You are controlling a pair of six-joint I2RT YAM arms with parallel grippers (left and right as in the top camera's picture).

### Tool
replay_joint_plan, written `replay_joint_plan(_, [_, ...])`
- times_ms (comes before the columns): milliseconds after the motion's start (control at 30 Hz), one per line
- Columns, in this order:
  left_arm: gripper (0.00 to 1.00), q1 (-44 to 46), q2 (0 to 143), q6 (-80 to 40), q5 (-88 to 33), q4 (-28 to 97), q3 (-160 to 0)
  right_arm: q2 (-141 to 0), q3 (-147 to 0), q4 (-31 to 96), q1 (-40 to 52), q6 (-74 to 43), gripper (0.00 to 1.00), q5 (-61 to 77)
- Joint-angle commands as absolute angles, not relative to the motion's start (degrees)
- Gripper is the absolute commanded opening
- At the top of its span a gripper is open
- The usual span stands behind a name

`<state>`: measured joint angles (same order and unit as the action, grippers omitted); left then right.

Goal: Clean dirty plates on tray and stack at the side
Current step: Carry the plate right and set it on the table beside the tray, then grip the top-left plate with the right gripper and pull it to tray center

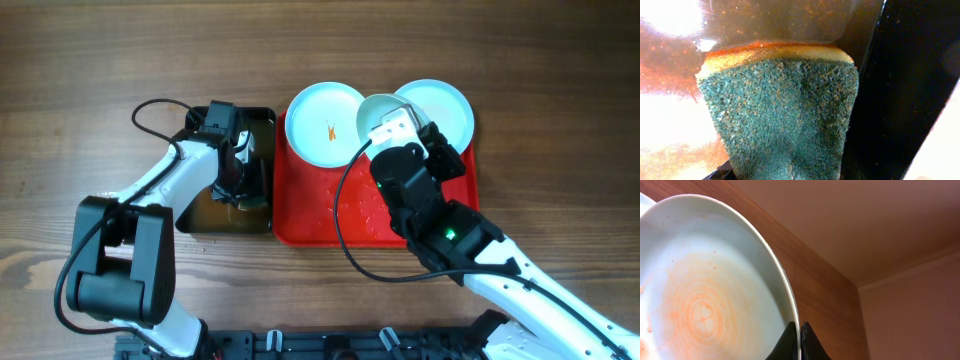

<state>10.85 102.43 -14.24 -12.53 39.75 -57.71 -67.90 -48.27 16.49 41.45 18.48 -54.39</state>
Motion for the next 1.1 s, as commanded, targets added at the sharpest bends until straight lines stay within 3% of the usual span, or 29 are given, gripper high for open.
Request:
replay_joint_plan(0, [0.51, 10.8, 106.0, -14.1, -10.0, 39.2, -55.1, -67.1, -49.5, 17.6, 37.6, 5.3, 0.04, -55.1])
replay_joint_plan(100, [0.57, 10.8, 106.0, -14.1, -10.0, 39.2, -55.1, -67.2, -49.5, 23.2, 27.2, -9.6, 0.04, -41.2])
replay_joint_plan(167, [0.61, 10.8, 106.0, -14.1, -10.0, 38.9, -55.1, -67.2, -49.5, 26.9, 14.3, -19.9, 0.04, -29.8])
replay_joint_plan(300, [0.61, 10.8, 106.0, -14.1, -10.0, 38.7, -55.1, -67.5, -49.4, 27.5, -11.7, -25.2, 0.04, -4.1])
replay_joint_plan(400, [0.61, 10.8, 106.0, -14.1, -10.0, 38.5, -55.1, -70.6, -49.4, 27.7, -25.3, -25.6, 0.04, 2.5])
replay_joint_plan(533, [0.61, 10.8, 106.0, -14.1, -10.0, 38.6, -55.1, -80.4, -49.4, 26.7, -34.0, -25.4, 0.04, 2.7])
replay_joint_plan(600, [0.61, 10.8, 106.0, -14.1, -10.0, 38.6, -55.1, -82.6, -49.4, 26.1, -34.0, -25.5, 0.07, 2.8])
replay_joint_plan(667, [0.61, 10.8, 106.0, -14.1, -10.0, 38.6, -55.1, -82.2, -49.5, 23.5, -34.0, -23.0, 0.31, 8.4])
replay_joint_plan(733, [0.61, 10.8, 106.0, -14.1, -10.0, 38.6, -55.1, -80.6, -49.5, 19.2, -33.2, -20.1, 0.43, 22.6])
replay_joint_plan(800, [0.61, 10.8, 106.0, -14.1, -10.0, 38.6, -55.1, -79.6, -49.5, 16.7, -29.5, -18.1, 0.46, 32.6])
replay_joint_plan(867, [0.61, 10.8, 106.0, -14.1, -10.0, 38.6, -55.1, -79.9, -49.5, 16.8, -20.6, -15.7, 0.47, 33.5])
replay_joint_plan(1067, [0.61, 10.8, 106.0, -14.1, -10.0, 38.3, -55.1, -84.8, -49.5, 13.0, 8.3, -15.8, 0.52, 17.9])
